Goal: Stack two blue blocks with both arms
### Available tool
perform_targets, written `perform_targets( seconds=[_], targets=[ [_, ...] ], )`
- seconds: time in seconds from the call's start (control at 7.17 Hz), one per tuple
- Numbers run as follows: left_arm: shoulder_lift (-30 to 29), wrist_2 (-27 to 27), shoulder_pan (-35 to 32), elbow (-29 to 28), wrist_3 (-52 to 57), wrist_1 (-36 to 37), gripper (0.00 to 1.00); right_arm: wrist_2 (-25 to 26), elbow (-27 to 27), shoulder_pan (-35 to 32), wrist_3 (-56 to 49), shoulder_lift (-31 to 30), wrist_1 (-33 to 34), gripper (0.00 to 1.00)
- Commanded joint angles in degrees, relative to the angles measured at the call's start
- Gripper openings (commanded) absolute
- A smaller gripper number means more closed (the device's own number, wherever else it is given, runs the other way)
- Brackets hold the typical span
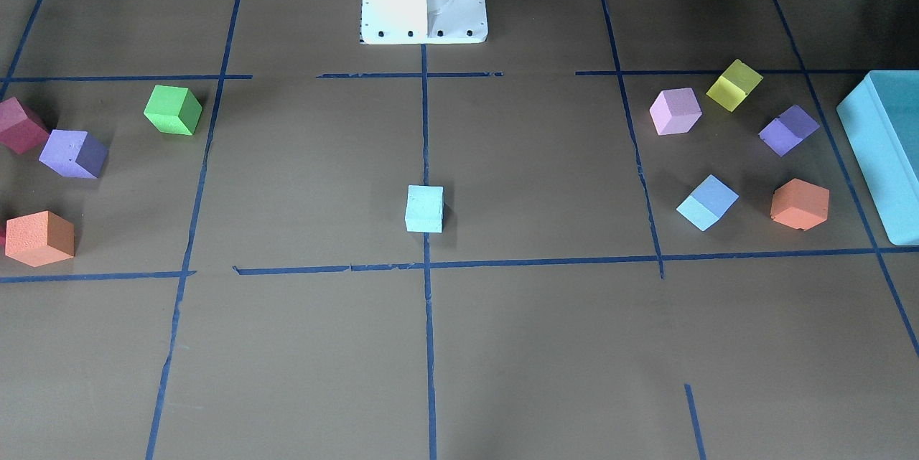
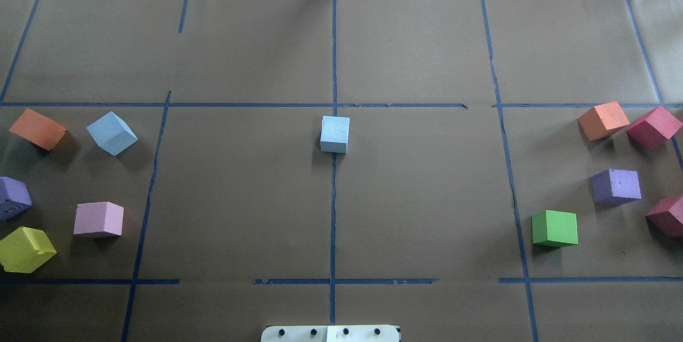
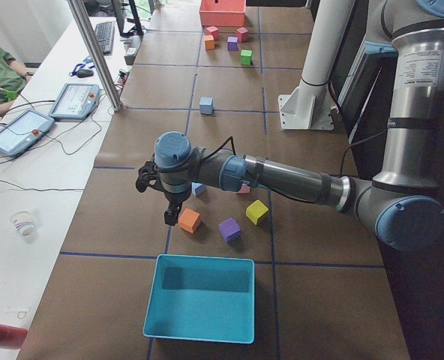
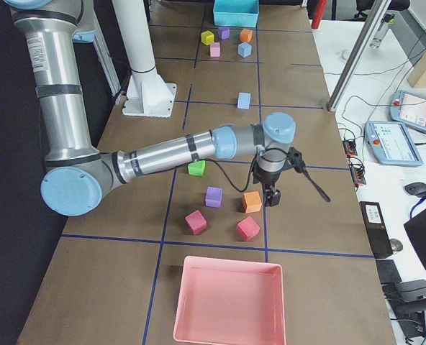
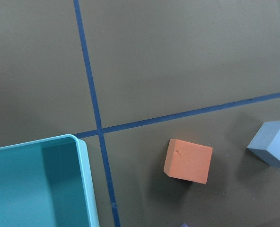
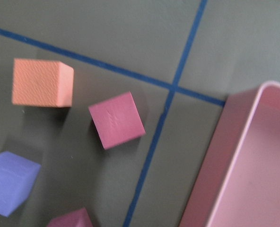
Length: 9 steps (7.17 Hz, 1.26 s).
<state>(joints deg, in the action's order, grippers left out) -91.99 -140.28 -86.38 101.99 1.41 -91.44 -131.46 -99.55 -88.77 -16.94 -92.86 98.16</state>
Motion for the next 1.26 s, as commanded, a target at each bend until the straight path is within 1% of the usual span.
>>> perform_targets(
  seconds=[0.0, 0.14, 0.28, 0.42, 0.56, 0.7, 0.98, 1.12],
  targets=[
    [-1.9, 0.6, 9.1, 2.0, -5.6, -2.2, 1.00, -0.1, -2.6, -1.8, 0.5, -7.5, -2.4, 1.00],
    [-3.4, 0.7, 13.0, 2.1, -12.6, -2.9, 1.00, -0.3, -3.4, -1.8, 3.0, -7.6, -2.8, 1.00],
    [-3.7, 4.7, 17.8, 2.0, -17.6, -5.7, 1.00, -0.4, -3.4, -1.8, 3.1, -7.6, -3.2, 1.00],
    [-4.9, 11.1, 23.7, 0.8, -25.2, -10.8, 1.00, -0.4, -3.4, -1.8, 3.0, -7.6, -3.2, 1.00],
    [-7.0, 14.0, 27.9, -2.8, -25.2, -16.7, 1.00, -0.4, -3.4, -1.8, 2.8, -7.6, -3.2, 1.00],
    [-7.2, 14.1, 28.6, -5.5, -23.8, -22.3, 1.00, -0.4, -3.4, -1.8, 2.7, -7.6, -3.2, 1.00],
    [-6.6, 13.8, 29.0, -7.0, -14.7, -23.4, 1.00, -0.3, -3.3, -1.8, 2.5, -7.6, -3.2, 1.00],
    [-6.6, 14.1, 29.2, -7.2, -14.1, -23.3, 1.00, -0.3, -3.3, -1.8, 2.4, -7.6, -3.2, 1.00]
  ],
)
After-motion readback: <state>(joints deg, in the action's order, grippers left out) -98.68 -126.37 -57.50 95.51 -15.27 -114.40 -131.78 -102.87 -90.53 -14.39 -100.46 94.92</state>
